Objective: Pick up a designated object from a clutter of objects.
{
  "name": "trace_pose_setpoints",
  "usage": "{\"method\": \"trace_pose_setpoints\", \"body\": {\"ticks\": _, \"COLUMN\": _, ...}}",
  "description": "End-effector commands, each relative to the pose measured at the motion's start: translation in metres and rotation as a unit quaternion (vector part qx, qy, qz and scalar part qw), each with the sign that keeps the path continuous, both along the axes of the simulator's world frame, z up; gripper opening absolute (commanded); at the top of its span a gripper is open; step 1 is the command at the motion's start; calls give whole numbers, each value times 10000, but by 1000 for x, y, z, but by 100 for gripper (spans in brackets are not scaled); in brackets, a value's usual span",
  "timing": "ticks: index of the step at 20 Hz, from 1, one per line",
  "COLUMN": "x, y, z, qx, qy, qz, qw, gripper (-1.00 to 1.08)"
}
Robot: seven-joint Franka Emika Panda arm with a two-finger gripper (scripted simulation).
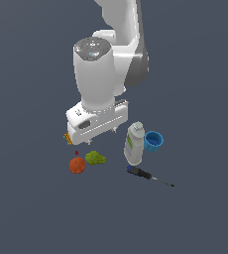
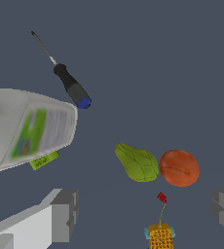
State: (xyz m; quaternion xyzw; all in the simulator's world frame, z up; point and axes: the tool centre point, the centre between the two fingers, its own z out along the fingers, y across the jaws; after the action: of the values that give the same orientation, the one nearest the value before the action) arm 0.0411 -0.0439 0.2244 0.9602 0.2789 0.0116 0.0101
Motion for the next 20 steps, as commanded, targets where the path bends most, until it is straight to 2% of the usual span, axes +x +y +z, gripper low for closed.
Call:
{"method": "trace_pose_setpoints", "body": {"ticks": 1, "x": 2, "y": -5, "z": -13, "qx": -2, "qy": 17, "qz": 286, "qw": 9996, "gripper": 100}}
{"method": "trace_pose_setpoints", "body": {"ticks": 9, "x": 4, "y": -20, "z": -57, "qx": 0, "qy": 71, "qz": 1171, "qw": 9931, "gripper": 100}}
{"method": "trace_pose_setpoints", "body": {"ticks": 20, "x": 2, "y": -38, "z": -110, "qx": 14, "qy": 130, "qz": 2249, "qw": 9743, "gripper": 100}}
